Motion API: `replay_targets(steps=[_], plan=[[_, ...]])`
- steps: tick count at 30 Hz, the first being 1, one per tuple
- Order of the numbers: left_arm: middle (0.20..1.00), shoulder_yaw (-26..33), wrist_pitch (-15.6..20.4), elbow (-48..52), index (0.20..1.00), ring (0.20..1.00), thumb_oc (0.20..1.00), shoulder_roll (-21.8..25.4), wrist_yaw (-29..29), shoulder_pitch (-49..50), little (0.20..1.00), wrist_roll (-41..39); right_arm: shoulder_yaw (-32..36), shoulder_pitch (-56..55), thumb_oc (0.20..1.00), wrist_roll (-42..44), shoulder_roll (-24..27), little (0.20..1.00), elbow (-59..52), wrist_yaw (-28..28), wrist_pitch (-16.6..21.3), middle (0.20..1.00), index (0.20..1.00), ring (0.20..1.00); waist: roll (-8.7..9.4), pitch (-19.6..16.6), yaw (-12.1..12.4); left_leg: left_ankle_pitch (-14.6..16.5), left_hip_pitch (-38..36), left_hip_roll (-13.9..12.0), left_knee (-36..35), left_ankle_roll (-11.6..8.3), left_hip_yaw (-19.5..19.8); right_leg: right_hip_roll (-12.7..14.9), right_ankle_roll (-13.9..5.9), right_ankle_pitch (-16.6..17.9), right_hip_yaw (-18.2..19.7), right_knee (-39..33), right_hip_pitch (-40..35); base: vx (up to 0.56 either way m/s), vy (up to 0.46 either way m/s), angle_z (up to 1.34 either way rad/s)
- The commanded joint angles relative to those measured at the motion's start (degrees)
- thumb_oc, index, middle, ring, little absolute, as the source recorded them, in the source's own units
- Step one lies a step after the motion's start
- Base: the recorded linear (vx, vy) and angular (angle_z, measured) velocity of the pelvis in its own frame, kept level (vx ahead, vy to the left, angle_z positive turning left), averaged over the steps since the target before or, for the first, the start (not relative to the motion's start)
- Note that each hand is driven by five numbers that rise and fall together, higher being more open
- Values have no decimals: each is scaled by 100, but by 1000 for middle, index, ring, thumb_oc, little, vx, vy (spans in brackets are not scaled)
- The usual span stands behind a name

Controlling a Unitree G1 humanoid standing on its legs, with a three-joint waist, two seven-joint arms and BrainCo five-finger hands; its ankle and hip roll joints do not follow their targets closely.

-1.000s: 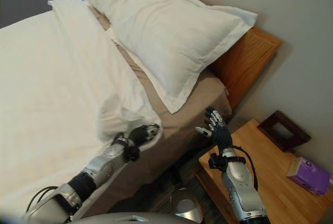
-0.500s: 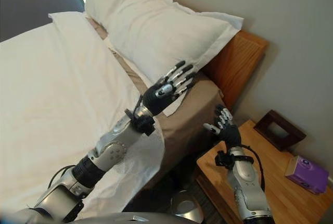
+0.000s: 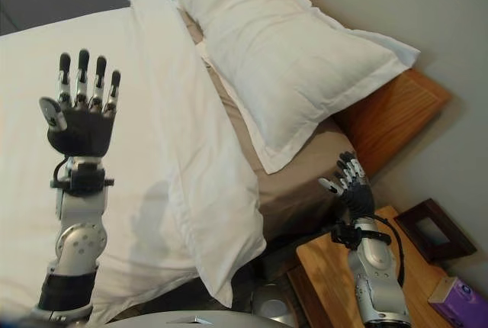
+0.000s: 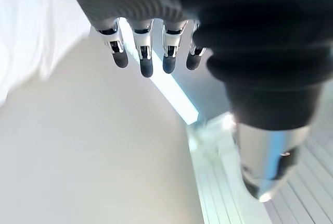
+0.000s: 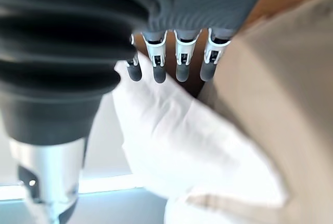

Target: Making the bed.

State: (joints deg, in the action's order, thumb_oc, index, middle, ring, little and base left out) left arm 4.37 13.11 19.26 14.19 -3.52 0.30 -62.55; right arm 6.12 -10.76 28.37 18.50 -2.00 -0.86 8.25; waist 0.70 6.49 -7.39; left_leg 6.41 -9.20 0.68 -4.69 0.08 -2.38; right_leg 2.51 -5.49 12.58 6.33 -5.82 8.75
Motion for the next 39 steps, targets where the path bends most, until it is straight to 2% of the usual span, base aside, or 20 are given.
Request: replay_targets(steps=[1, 2, 3, 4, 5, 6, 7, 9, 10, 11, 12, 14, 18, 21, 28, 30, 34, 39], plan=[[1000, 164, 73, -180, 1000, 1000, 1000, 308, -64, 402, 1000, 520, -370, 391, 1000, 1546, -30, 1000, -325, -682, 190, 1000, 1000, 1000, 96, -135, 263, -732, 572, 2, -31, -114, 282, -85, -22, -1040, -40, 286, -1047, -70, -14, 4], [1000, 184, 25, -263, 1000, 1000, 1000, 283, -81, 594, 1000, 549, -609, 514, 1000, 1947, 3, 1000, -359, -889, 68, 1000, 1000, 1000, 138, -101, 358, -751, 620, 3, -31, -111, 295, -80, -23, -1018, -62, 244, -1030, -40, -9, -1], [1000, 190, 24, -260, 1000, 1000, 1000, 282, -81, 600, 1000, 549, -615, 519, 1000, 1958, 8, 1000, -348, -898, 72, 1000, 1000, 1000, 139, -103, 351, -749, 619, 4, -31, -110, 296, -78, -24, -1018, -63, 240, -1033, -75, -20, -2], [1000, 201, -68, -321, 1000, 1000, 1000, 156, -95, 899, 1000, 473, -1010, 786, 539, 2347, 85, 539, -382, -1097, -63, 539, 539, 539, 197, -18, 546, -786, 730, 9, -31, -100, 329, -72, -33, -971, -126, 148, -989, -54, -14, 11], [1000, 205, -70, -318, 1000, 1000, 1000, 154, -95, 903, 1000, 472, -1014, 791, 200, 2350, 87, 200, -376, -1099, -61, 200, 200, 200, 196, -20, 541, -786, 731, 10, -31, -99, 330, -71, -34, -972, -127, 148, -988, -81, -32, 7], [1000, 181, -119, -396, 1000, 1000, 1000, 56, -82, 1082, 1000, 399, -1350, 994, 200, 2574, 61, 200, -354, -1138, -187, 200, 200, 200, 228, 22, 706, -811, 813, 15, -31, -93, 353, -68, -52, -935, -187, 91, -954, -24, -17, 11], [1000, 184, -121, -393, 1000, 1000, 1000, 54, -81, 1084, 1000, 399, -1354, 998, 200, 2576, 62, 200, -350, -1139, -185, 200, 200, 200, 228, 21, 701, -810, 814, 15, -31, -93, 355, -68, -52, -936, -189, 91, -954, -48, -23, 15], [1000, 215, -205, -485, 1000, 1000, 1000, -2, -79, 1305, 1000, 338, -1800, 1329, 200, 2817, -81, 200, -144, -1219, -329, 200, 200, 200, 266, 104, 939, -841, 932, 9, -31, -102, 359, -79, -76, -930, -285, 82, -871, -52, -17, 24], [1000, 215, -205, -485, 1000, 1000, 1000, -2, -79, 1305, 1000, 338, -1800, 1330, 200, 2817, -81, 200, -143, -1219, -329, 200, 200, 200, 266, 103, 939, -841, 933, 9, -31, -102, 360, -79, -76, -930, -285, 82, -871, -54, -27, 16], [1000, 265, -222, -551, 1000, 1000, 1000, -4, -92, 1370, 1000, 312, -2063, 1543, 200, 2839, -187, 200, 66, -1234, -420, 200, 200, 200, 285, 178, 1092, -865, 988, 7, -31, -110, 397, -77, -87, -927, -379, 82, -839, -24, -16, 12], [1000, 268, -222, -550, 1000, 1000, 1000, -4, -91, 1370, 1000, 312, -2064, 1548, 200, 2839, -188, 200, 72, -1235, -419, 200, 200, 200, 286, 179, 1089, -865, 988, 7, -31, -110, 398, -76, -87, -927, -381, 82, -840, -36, -25, 18], [1000, 265, -224, -607, 1000, 1000, 1000, 23, -80, 1391, 1000, 318, -2185, 1673, 200, 2938, -318, 200, 298, -1212, -485, 200, 200, 200, 294, 266, 1268, -893, 1040, 11, -31, -114, 461, -74, -95, -933, -500, 82, -818, -28, -20, 17], [1000, 270, -204, -598, 1000, 1000, 1000, 95, -31, 1374, 1000, 297, -2252, 1882, 200, 3048, -489, 200, 571, -1069, -491, 200, 200, 200, 291, 436, 1453, -947, 1175, 26, -31, -120, 533, -83, -102, -915, -620, 82, -729, -42, -18, 10], [1000, 155, -158, -634, 1000, 1000, 1000, 110, 44, 1288, 1000, 269, -2323, 2028, 200, 3242, -629, 200, 724, -1006, -476, 200, 200, 200, 284, 552, 1533, -996, 1295, 30, -31, -132, 549, -90, -99, -893, -663, 82, -624, -54, -8, 5], [1000, -43, -149, -787, 1000, 1000, 1000, 94, 91, 1117, 1000, 297, -2227, 2092, 200, 3291, -758, 200, 1193, -840, -422, 200, 200, 200, 239, 689, 1543, -1043, 1424, 43, -31, -139, 582, -85, -85, -884, -712, 82, -510, -15, 7, 6], [1000, -195, -140, -785, 1000, 1000, 1000, 124, 74, 1025, 1000, 249, -2100, 2282, 200, 3172, -762, 200, 2192, -712, -436, 200, 200, 200, 128, 791, 1555, -1078, 1538, 77, -31, -135, 636, -65, -60, -867, -701, 82, -400, -55, 34, 1], [1000, -245, -168, -943, 1000, 1000, 1000, 114, 36, 954, 1000, 222, -1630, 2152, 200, 3091, -872, 200, 3351, -455, -450, 200, 200, 200, 32, 842, 1482, -1091, 1586, 83, -31, -123, 619, -59, -53, -844, -650, 82, -321, -11, 9, 0], [1000, -48, -171, -994, 1000, 1000, 1000, -44, -4, 967, 1000, 224, -1062, 1424, 200, 2966, -1075, 200, 4400, -624, -610, 200, 200, 200, 34, 814, 1259, -1031, 1507, 82, -31, -94, 583, -71, -34, -903, -580, 82, -378, 42, 29, -2]])
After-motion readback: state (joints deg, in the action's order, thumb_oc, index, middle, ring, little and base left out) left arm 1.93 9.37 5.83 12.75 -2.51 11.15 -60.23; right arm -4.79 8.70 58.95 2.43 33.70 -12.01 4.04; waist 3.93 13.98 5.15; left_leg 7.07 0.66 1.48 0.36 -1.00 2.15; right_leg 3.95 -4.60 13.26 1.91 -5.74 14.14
